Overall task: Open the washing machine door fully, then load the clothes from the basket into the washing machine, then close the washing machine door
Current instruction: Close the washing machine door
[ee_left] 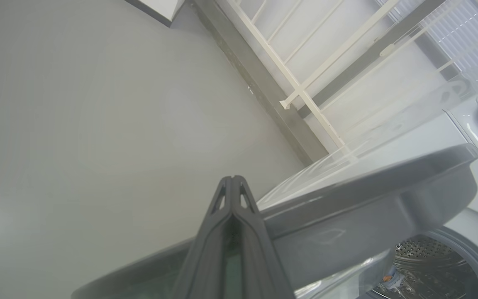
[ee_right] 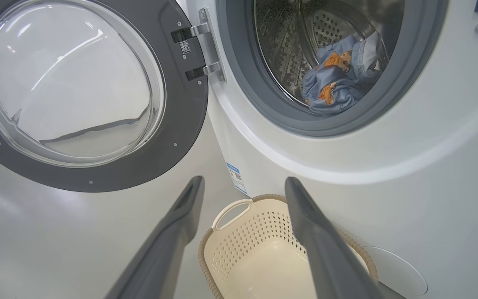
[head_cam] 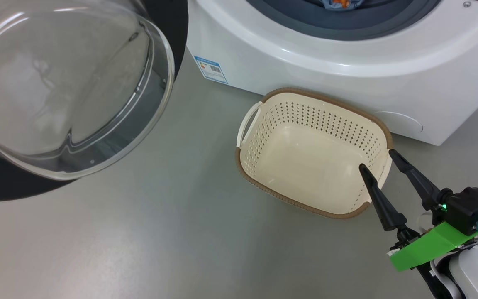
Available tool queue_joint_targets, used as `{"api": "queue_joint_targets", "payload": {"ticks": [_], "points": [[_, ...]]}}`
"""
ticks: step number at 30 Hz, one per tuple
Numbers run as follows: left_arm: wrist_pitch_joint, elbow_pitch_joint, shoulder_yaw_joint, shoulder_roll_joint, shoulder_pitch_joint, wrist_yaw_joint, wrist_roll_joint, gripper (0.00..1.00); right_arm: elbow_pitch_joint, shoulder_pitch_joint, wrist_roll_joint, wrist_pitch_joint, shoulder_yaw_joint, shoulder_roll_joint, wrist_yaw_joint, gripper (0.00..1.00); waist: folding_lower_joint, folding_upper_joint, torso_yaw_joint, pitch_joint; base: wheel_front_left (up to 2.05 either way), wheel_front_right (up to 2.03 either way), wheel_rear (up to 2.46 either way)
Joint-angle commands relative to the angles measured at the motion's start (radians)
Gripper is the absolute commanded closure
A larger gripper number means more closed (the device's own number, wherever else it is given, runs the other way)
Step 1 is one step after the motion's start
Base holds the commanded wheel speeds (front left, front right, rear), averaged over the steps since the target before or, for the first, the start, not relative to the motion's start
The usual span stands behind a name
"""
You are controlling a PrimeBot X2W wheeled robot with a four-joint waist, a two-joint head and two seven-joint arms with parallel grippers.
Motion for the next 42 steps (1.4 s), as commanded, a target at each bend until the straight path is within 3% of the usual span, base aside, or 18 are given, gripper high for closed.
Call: {"api": "queue_joint_targets", "payload": {"ticks": [1, 22, 42], "points": [[0.043, -0.037, -0.006, 0.038, 0.024, -0.008, -0.006, 1.00, -0.020, 0.015, 0.002, -0.008, 0.010, 0.003, 0.006, 0.00, 0.0000, 0.0000, 0.001, -0.013, 0.00, 0.00, 0.00], [0.254, -0.188, -0.042, 0.071, 0.059, -0.008, -0.070, 1.00, -0.015, 0.050, 0.006, -0.008, -0.011, 0.051, 0.006, 0.00, 0.0000, 0.0000, 0.010, -0.113, 0.00, 0.00, 0.00], [0.408, -0.322, -0.096, 0.064, 0.090, -0.008, -0.122, 1.00, -0.024, 0.098, 0.001, -0.008, -0.073, 0.081, 0.006, 0.00, 0.0000, 0.0000, -0.003, -0.176, 0.00, 0.00, 0.00]]}}
